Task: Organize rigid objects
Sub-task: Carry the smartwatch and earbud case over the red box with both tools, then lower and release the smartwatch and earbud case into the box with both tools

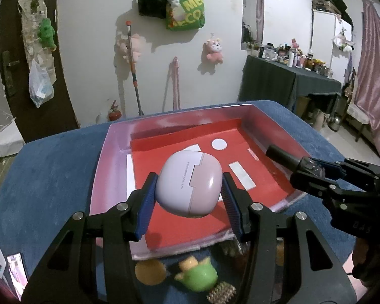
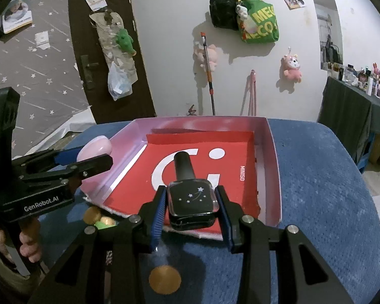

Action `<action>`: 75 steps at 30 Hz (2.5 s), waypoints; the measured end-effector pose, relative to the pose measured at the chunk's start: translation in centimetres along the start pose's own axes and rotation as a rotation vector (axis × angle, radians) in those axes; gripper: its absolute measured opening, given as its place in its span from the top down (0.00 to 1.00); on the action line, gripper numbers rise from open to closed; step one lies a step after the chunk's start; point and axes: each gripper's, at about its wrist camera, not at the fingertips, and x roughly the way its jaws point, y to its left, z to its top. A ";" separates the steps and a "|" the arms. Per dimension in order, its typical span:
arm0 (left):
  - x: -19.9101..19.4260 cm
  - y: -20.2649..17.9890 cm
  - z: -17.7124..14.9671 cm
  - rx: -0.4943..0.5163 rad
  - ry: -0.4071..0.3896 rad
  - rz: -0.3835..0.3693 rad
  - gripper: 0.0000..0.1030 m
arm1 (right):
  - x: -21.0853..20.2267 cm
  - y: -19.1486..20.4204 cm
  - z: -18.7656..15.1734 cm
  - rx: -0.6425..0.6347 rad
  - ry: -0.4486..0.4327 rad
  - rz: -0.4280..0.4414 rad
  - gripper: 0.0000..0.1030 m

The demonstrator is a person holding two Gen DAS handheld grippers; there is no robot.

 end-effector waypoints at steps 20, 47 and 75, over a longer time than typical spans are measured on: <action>8.0 1.2 0.4 -0.030 0.169 0.006 0.54 | 7.8 -2.8 2.0 0.054 0.159 -0.061 0.61; 12.1 3.4 -0.9 -0.096 0.310 0.010 0.53 | 12.6 -2.2 1.5 0.010 0.294 -0.134 0.61; 12.7 3.5 -1.2 -0.102 0.336 0.069 0.38 | 12.9 -2.4 1.1 0.007 0.293 -0.138 0.61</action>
